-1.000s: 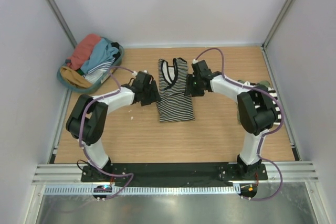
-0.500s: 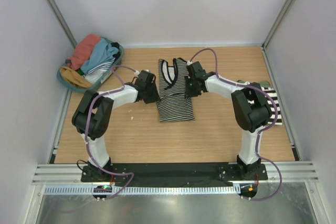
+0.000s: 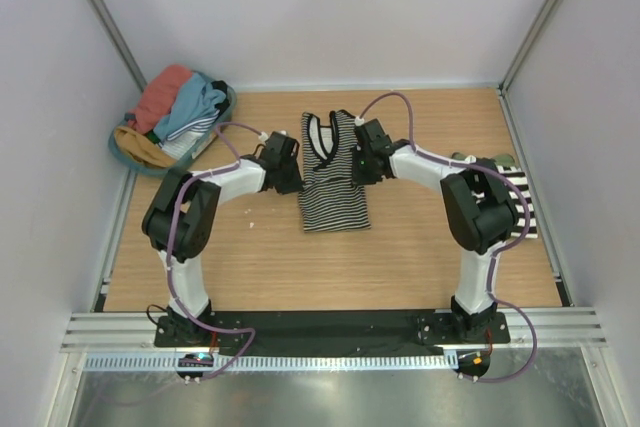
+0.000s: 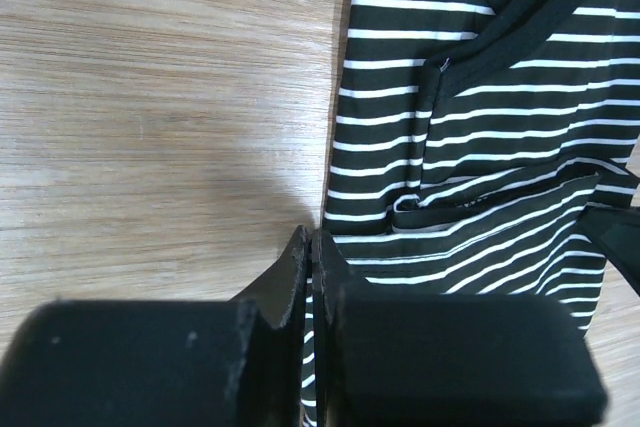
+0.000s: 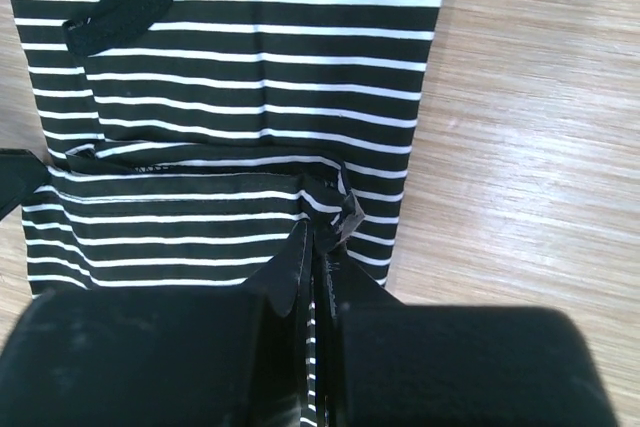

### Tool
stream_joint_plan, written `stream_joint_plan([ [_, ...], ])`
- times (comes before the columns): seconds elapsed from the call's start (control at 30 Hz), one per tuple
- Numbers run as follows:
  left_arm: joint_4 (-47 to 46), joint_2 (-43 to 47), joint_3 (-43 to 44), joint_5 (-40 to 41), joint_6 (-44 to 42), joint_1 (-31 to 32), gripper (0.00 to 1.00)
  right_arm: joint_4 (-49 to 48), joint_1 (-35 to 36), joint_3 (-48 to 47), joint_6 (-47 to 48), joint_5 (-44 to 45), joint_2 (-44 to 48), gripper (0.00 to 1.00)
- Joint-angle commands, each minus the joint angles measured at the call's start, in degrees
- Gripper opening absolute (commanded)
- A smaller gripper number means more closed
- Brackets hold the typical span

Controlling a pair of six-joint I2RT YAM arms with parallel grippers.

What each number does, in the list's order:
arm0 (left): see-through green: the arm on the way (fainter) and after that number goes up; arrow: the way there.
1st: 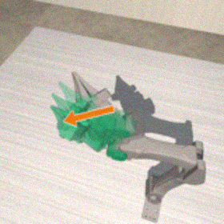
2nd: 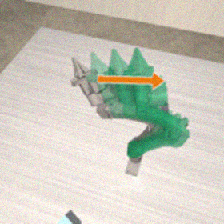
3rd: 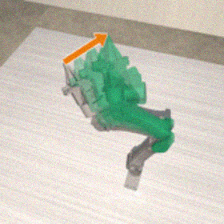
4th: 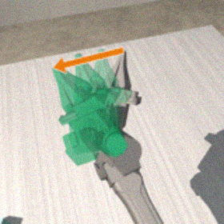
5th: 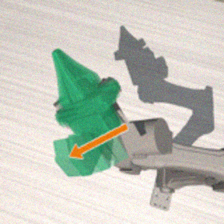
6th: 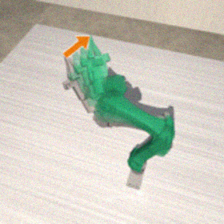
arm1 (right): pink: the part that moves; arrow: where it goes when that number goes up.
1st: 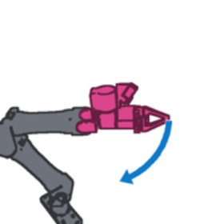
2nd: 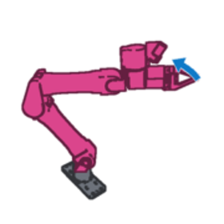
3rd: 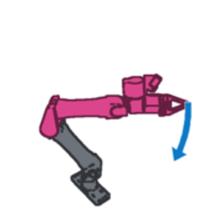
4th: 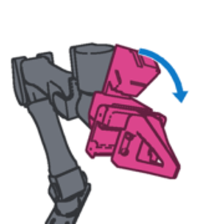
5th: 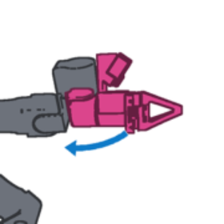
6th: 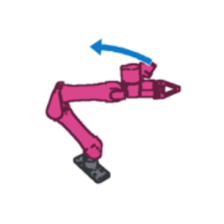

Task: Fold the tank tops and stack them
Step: Fold the tank top

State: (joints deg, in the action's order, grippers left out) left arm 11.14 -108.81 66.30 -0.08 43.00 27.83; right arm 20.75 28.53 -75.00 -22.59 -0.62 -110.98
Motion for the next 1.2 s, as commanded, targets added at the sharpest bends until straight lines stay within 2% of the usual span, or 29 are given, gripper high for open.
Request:
stream_joint_plan([
  [0.0, -0.4, 1.4, 0.7, 0.3, -0.6, -0.1, 0.0, -3.5, 0.4, 1.5, 0.4, 2.6, 5.3, 0.01],
  [0.2, -0.4, 6.8, -0.6, 0.3, -1.0, 0.0, 0.0, -6.2, 0.4, 4.7, 0.2, 3.3, 8.8, 0.01],
  [0.37, -3.2, 10.1, -1.8, -3.0, -1.7, 0.4, 0.0, -7.9, 0.4, 6.3, -0.2, 4.5, 10.4, 0.01],
  [0.83, -3.9, 9.1, 2.2, -4.2, -2.0, 0.5, 0.0, -7.9, 0.4, 7.2, -0.8, 10.5, 13.9, 0.01],
  [1.17, -2.9, 7.1, 7.1, -2.2, -3.2, 0.3, 0.0, -5.5, 0.0, 2.2, -0.6, 11.5, 12.3, 0.01],
])
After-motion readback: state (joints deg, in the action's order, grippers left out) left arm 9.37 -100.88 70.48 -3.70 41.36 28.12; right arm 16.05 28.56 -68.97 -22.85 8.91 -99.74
